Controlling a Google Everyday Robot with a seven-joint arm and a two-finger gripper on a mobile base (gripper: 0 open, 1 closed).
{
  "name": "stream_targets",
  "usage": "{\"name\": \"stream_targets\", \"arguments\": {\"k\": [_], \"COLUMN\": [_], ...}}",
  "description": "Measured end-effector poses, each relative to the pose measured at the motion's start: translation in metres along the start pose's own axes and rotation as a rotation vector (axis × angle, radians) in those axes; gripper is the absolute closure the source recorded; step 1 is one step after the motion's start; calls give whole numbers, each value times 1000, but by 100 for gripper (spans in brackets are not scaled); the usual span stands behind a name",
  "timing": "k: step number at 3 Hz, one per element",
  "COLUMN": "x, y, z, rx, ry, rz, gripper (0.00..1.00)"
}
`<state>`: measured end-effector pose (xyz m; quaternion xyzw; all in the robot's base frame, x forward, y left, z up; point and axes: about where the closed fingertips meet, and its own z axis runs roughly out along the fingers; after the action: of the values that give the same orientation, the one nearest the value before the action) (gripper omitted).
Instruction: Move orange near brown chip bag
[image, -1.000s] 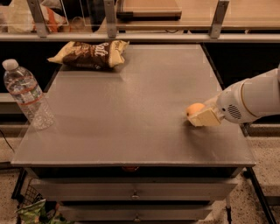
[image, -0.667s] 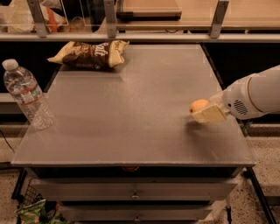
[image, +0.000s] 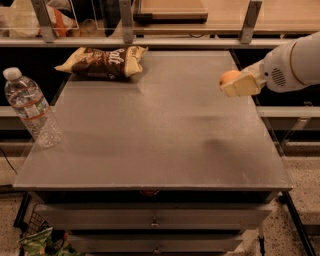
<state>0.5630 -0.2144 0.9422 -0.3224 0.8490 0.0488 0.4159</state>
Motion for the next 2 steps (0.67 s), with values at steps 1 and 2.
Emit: {"name": "stream_targets", "arguments": {"k": [1,2], "x": [-54,-106], "y": [-14,-6], "z": [25,57], "rx": [7,-40], "ry": [-68,-129], "rz": [-4,-36], "gripper": [100,100]}}
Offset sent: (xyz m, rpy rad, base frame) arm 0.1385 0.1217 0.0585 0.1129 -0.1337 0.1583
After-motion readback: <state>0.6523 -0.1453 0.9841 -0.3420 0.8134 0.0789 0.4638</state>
